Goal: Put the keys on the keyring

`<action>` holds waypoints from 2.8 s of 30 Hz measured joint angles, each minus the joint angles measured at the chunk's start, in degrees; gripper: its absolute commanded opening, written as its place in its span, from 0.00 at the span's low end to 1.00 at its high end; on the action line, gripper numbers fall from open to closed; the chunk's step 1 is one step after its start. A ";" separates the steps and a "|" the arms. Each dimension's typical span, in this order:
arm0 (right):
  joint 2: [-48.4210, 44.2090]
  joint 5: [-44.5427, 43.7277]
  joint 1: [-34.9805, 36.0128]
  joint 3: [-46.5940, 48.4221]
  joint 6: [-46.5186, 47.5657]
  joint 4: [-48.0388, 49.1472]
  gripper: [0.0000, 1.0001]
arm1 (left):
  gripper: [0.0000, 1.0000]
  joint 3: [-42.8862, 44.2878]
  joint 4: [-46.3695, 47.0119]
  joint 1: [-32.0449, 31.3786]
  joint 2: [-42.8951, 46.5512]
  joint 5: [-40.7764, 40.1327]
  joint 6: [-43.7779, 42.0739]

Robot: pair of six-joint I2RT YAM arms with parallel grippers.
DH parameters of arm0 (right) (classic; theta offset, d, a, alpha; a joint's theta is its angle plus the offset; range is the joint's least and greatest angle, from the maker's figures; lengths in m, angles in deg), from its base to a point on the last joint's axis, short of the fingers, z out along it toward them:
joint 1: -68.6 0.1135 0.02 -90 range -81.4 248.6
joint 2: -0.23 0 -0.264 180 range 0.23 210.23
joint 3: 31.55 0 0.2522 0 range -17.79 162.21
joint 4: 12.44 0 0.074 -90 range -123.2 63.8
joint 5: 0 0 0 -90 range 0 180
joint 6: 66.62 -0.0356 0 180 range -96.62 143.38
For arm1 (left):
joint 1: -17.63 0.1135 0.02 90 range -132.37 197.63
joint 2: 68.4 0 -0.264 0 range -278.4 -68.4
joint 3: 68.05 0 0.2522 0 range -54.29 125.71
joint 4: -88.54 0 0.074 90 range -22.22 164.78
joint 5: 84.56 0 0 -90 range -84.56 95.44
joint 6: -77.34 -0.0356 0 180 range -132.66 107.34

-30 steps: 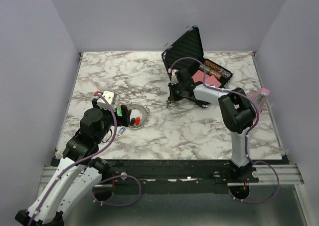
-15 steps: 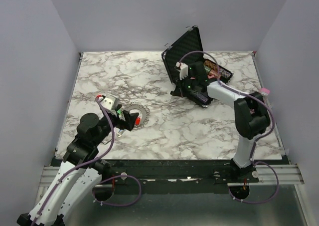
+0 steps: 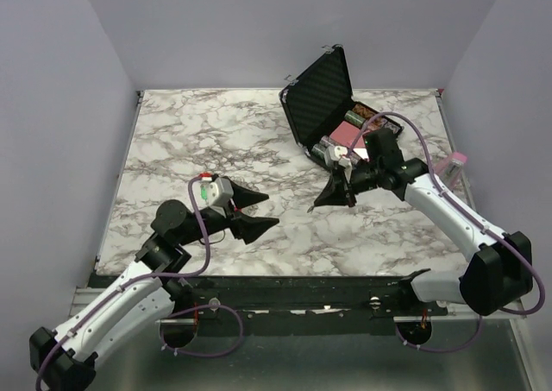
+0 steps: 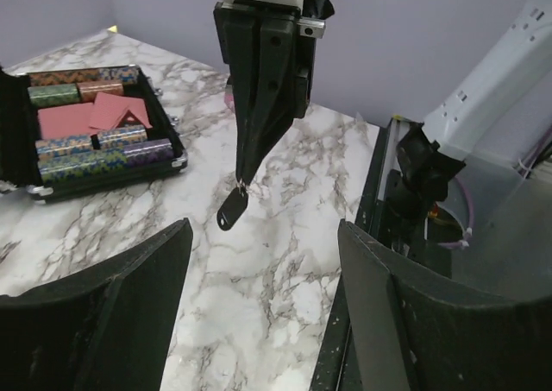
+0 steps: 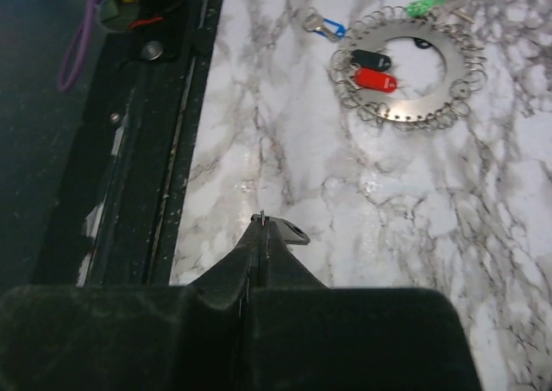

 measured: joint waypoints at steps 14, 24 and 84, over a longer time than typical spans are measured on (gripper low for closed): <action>-0.31 11.98 0.00 -1.36 15.93 -13.35 0.01 | 0.49 0.79 6.88 -15.56 -15.58 -6.08 -9.11; -0.42 14.49 0.00 -1.84 25.29 -18.38 0.01 | 0.40 1.07 10.73 -20.28 -23.78 -12.33 -12.37; 0.26 15.78 0.00 -3.82 30.29 -20.92 0.01 | 0.25 3.58 16.52 -24.09 -32.96 -14.36 -10.36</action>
